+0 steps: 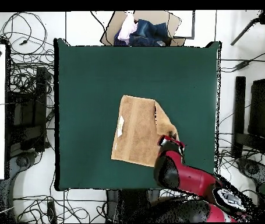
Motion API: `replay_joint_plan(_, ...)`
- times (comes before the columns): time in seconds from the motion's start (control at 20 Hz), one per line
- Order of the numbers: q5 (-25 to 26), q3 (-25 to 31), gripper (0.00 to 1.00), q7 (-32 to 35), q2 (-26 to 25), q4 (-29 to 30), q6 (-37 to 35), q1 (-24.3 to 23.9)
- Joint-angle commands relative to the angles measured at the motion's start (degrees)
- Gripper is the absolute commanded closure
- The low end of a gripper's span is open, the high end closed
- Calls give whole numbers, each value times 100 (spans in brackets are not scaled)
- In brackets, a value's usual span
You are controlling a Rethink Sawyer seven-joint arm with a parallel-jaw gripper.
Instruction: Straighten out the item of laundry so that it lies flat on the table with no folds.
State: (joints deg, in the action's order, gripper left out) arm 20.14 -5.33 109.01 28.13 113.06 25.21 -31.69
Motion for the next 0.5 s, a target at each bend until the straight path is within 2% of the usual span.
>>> replay_joint_plan(0.05,529,293,100,85,199,-966,-820,-294)
replay_joint_plan(0.5,784,97,100,238,-519,-1612,-396,-377)
